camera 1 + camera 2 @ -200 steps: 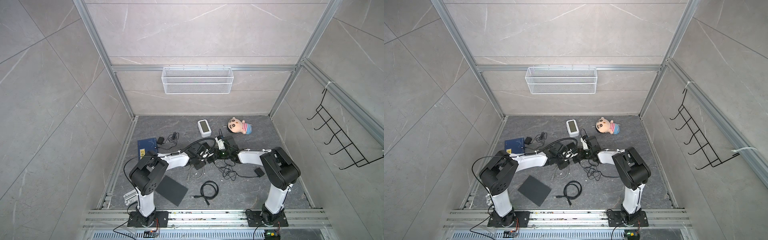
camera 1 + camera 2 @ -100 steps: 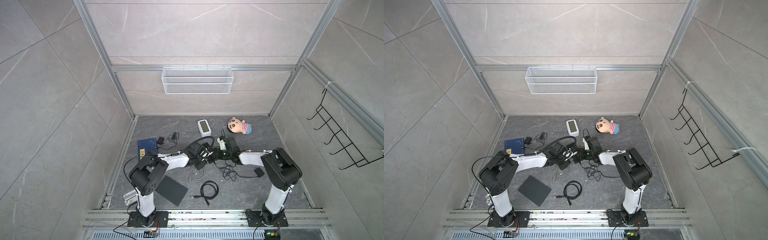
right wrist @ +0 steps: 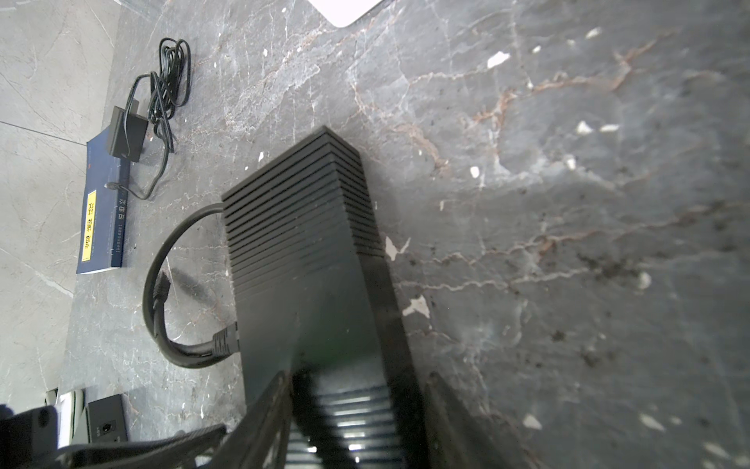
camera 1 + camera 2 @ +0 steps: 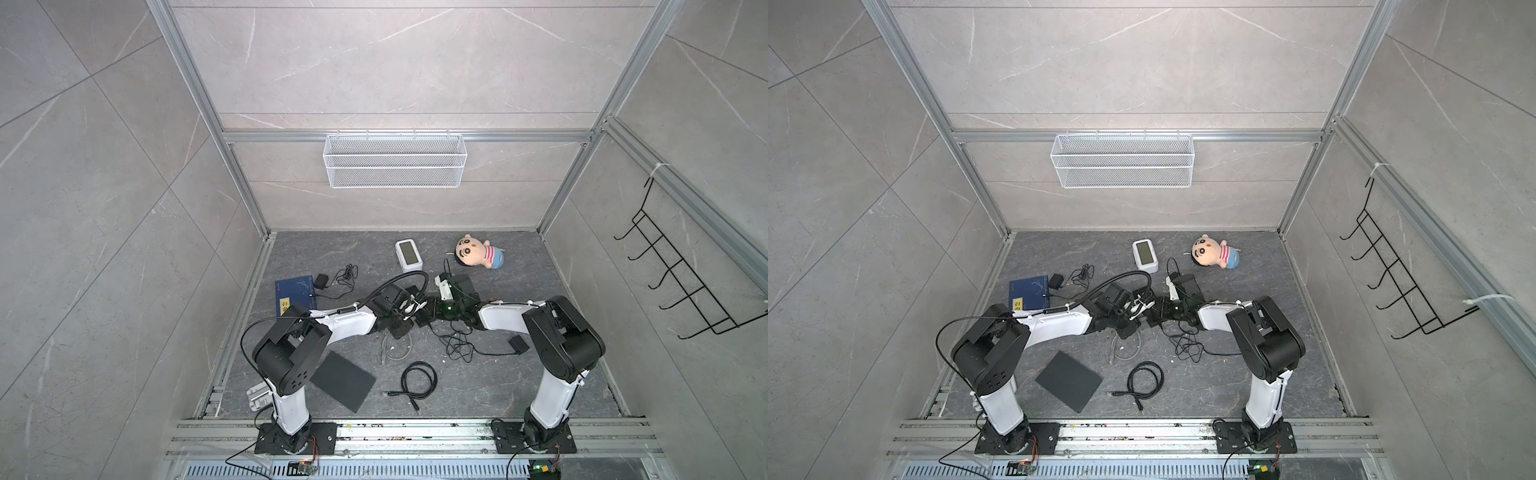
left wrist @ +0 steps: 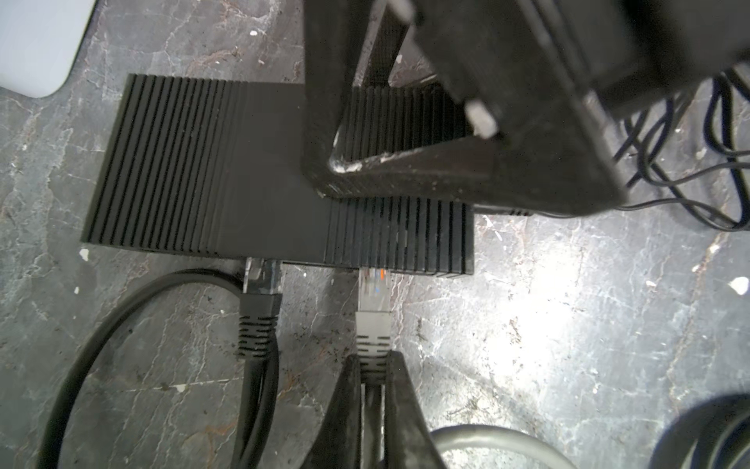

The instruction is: Insert the plug into the switch port

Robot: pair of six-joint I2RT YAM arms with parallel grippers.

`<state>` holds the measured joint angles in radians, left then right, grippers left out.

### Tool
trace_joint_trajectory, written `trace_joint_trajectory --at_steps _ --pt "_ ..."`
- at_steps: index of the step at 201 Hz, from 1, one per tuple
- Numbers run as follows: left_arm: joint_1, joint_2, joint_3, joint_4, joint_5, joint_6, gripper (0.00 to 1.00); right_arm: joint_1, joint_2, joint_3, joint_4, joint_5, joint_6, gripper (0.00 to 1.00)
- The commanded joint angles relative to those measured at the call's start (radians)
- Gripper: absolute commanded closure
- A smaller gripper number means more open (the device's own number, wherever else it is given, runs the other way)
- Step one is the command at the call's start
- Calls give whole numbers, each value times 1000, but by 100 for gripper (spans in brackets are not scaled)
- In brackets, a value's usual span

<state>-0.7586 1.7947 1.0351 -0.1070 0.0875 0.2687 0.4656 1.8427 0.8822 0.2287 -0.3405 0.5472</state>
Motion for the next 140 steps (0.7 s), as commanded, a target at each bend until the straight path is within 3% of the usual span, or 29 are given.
trace_joint_trajectory --at_steps 1,140 --pt "-17 -26 36 285 58 -11 98 45 53 -38 -173 -121 17 47" --pt "-15 71 52 389 81 -50 100 54 77 -54 -120 -222 12 49"
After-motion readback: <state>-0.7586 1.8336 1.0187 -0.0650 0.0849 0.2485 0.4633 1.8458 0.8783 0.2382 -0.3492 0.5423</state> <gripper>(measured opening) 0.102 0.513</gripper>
